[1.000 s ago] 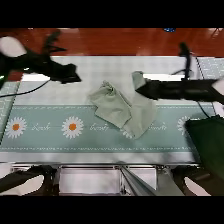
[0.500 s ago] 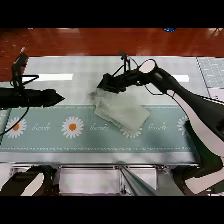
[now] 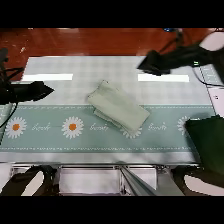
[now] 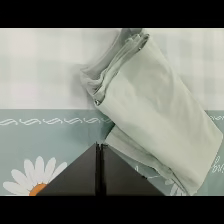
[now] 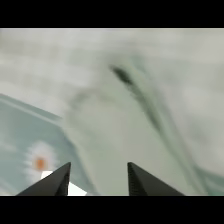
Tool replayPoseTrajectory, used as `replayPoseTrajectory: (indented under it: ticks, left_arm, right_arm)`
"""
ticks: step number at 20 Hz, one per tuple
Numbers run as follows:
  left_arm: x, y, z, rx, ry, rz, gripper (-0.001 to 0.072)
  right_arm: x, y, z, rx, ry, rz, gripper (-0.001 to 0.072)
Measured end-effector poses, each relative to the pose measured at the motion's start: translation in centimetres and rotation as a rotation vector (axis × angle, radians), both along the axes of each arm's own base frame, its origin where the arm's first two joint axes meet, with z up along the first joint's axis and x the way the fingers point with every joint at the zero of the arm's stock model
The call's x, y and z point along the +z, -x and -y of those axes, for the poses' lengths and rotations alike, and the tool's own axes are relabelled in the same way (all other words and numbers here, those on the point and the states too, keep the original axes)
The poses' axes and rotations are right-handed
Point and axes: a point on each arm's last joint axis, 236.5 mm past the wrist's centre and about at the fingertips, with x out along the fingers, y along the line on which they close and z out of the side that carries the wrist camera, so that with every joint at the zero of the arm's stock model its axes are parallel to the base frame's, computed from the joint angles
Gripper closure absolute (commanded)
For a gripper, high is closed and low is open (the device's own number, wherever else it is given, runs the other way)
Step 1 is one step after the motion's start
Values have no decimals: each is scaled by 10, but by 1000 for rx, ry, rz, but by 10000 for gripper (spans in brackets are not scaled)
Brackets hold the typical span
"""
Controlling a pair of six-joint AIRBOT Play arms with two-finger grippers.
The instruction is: Fold the shirts.
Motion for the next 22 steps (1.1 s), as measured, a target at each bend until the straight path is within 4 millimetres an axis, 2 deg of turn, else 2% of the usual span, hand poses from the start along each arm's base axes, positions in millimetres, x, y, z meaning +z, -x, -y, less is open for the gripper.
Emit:
replayPoseTrajectory:
  ticks: [2, 3, 5, 8, 9, 13, 17, 20, 21, 22]
  left_arm:
    - [0, 1, 1, -3, 1, 1, 688]
    - [-2, 2, 3, -12, -1, -2, 688]
    - [-8, 7, 13, -40, 1, -15, 687]
    - [-23, 14, 29, -83, 2, -39, 687]
    - [-28, 16, 34, -95, 2, -43, 687]
    - [-47, 25, 49, -133, 2, -78, 688]
    - [-59, 27, 53, -139, 2, -100, 688]
    - [-63, 26, 54, -136, 1, -103, 688]
    - [-64, 26, 54, -136, 1, -105, 688]
    - [-64, 25, 54, -135, 0, -105, 687]
  right_arm:
    - [-16, 39, 58, -159, 159, -8, 295]
    - [-30, 60, 76, -241, 187, -17, 295]
    - [-68, 96, 86, -369, 146, -56, 295]
    - [-132, 134, 64, -478, -40, -172, 295]
    - [-148, 140, 56, -505, -102, -205, 295]
    - [-191, 153, 36, -555, -234, -327, 295]
    - [-214, 157, 8, -522, -309, -427, 295]
    - [-217, 145, -21, -462, -327, -455, 308]
    - [-217, 137, -29, -440, -321, -452, 346]
    - [-217, 129, -37, -418, -315, -446, 519]
